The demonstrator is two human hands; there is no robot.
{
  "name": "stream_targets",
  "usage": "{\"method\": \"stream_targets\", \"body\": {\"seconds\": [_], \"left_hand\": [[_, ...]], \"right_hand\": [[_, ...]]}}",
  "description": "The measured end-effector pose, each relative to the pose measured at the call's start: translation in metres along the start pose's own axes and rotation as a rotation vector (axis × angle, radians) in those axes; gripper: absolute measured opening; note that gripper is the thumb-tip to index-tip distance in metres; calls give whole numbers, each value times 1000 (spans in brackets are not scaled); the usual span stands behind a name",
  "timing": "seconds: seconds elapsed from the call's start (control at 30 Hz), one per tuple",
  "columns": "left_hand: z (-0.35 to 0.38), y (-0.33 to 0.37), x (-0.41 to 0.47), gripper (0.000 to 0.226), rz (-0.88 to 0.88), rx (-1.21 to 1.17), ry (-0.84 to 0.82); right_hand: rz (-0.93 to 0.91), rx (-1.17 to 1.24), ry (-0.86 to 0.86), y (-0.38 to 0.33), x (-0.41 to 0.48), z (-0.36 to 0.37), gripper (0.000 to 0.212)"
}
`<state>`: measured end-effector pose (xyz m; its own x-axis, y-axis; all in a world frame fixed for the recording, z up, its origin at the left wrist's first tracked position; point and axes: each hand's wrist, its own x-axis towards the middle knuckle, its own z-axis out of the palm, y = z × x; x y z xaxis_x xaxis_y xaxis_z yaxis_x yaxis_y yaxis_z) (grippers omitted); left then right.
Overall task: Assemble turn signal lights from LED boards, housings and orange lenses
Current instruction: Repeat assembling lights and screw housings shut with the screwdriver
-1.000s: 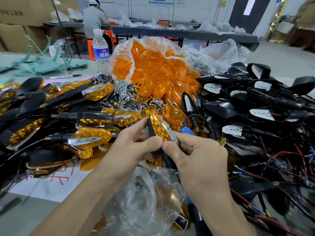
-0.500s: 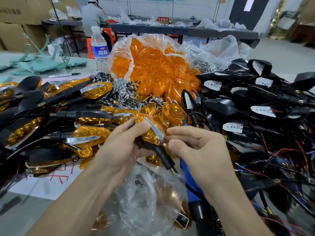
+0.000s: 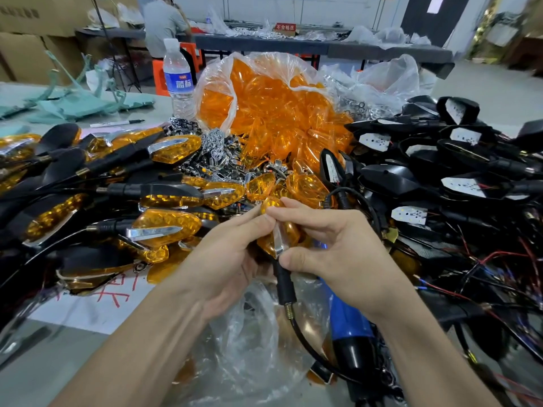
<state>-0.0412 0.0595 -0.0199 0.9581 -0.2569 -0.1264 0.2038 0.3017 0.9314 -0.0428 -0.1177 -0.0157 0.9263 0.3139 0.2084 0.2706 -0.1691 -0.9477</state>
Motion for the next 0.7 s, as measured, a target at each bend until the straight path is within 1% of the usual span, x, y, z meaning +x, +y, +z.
{"method": "stream_targets", "body": {"seconds": [0.13, 0.23, 0.27, 0.33, 0.4, 0.47, 0.57, 0.63, 0.7], "left_hand": [[-1, -1, 0, 43, 5, -13, -40], [1, -3, 2, 28, 0, 52, -47], [1, -4, 2, 27, -1, 81, -59], [-1, -3, 2, 33, -8, 102, -97], [-2, -2, 1, 38, -7, 82, -128], [0, -1, 3, 39, -9, 13, -127], [5, 0, 5, 49, -42, -188, -43], [6, 2, 5, 53, -74, -298, -30], [7, 3, 3, 52, -85, -324, -46]], "right_hand": [[14, 2, 81, 4, -7, 7, 67], [22, -9, 114, 2, -8, 9, 68], [24, 6, 117, 1, -8, 10, 67], [27, 39, 107, 0, -9, 10, 68], [32, 78, 75, -1, -9, 9, 73], [67, 227, 55, -1, -9, 4, 75], [177, 570, 64, -4, -9, -1, 57], [218, 641, 94, -4, -9, 0, 47], [214, 672, 70, -3, -9, 4, 39]]}}
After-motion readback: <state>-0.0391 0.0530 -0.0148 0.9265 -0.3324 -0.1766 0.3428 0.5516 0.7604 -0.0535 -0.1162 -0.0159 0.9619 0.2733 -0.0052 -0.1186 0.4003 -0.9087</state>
